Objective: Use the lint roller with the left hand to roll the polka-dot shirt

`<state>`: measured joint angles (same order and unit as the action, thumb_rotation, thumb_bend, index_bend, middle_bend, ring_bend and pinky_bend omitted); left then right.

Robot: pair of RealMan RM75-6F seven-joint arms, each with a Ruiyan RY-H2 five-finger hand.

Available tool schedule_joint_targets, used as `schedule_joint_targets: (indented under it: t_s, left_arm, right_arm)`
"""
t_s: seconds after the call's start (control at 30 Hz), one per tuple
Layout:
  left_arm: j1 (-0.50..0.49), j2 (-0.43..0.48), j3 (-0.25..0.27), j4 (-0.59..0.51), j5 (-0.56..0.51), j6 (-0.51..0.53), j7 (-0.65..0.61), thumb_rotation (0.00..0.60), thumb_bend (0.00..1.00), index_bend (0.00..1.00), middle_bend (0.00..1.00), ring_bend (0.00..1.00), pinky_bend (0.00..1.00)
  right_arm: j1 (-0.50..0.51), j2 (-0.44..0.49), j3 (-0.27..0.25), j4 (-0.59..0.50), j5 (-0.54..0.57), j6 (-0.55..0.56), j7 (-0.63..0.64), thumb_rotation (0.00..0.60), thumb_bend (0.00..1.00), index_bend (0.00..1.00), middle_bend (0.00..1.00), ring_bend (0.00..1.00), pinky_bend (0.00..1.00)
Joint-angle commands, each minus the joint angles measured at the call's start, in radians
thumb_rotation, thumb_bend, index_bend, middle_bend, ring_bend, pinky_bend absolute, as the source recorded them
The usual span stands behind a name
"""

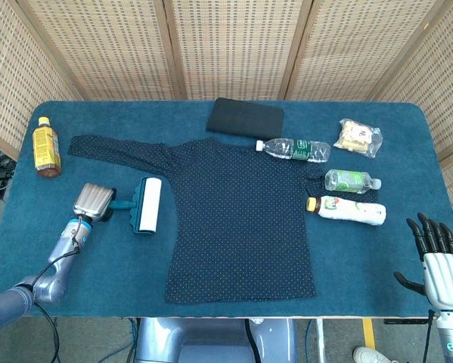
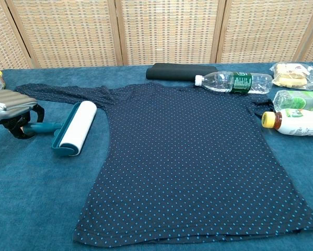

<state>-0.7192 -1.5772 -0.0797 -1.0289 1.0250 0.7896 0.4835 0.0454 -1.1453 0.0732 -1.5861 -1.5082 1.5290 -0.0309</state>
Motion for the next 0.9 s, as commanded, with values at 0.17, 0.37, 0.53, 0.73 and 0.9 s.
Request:
schedule_joint_targets:
  t_s: [0.17, 0.37, 0.53, 0.73, 0.9]
  left_arm:
    - [-0.013, 0.108, -0.011, -0.146, 0.009, 0.025, 0.05, 0.6, 0.72, 0.86, 0.82, 0.65, 0.63]
    - [-0.059, 0.21, -0.019, -0.297, -0.083, 0.004, 0.189, 0.6, 0.72, 0.87, 0.82, 0.65, 0.63]
    - [-0.128, 0.293, -0.008, -0.439, -0.269, -0.018, 0.345, 0.6, 0.72, 0.88, 0.82, 0.65, 0.63]
    - [-0.23, 0.324, 0.021, -0.547, -0.47, 0.024, 0.5, 0.6, 0.72, 0.88, 0.82, 0.65, 0.63]
    - [-0.324, 0.293, 0.041, -0.581, -0.602, 0.071, 0.6, 0.6, 0.72, 0.88, 0.82, 0.65, 0.63]
  right_arm:
    - [-0.001, 0.005, -0.003, -0.009, -0.01, 0.004, 0.001, 0.6, 0.08, 0.0, 0.0, 0.0, 0.0]
    - [-0.003, 0.01, -0.003, -0.016, -0.014, 0.011, 0.009, 0.6, 0.08, 0.0, 0.0, 0.0, 0.0]
    - [-0.004, 0.017, -0.004, -0.021, -0.015, 0.011, 0.019, 0.6, 0.08, 0.01, 0.0, 0.0, 0.0]
    - [-0.004, 0.022, -0.003, -0.023, -0.015, 0.009, 0.034, 0.6, 0.08, 0.01, 0.0, 0.0, 0.0]
    - [-0.002, 0.026, 0.0, -0.017, -0.003, -0.001, 0.058, 0.6, 0.08, 0.01, 0.0, 0.0, 0.0]
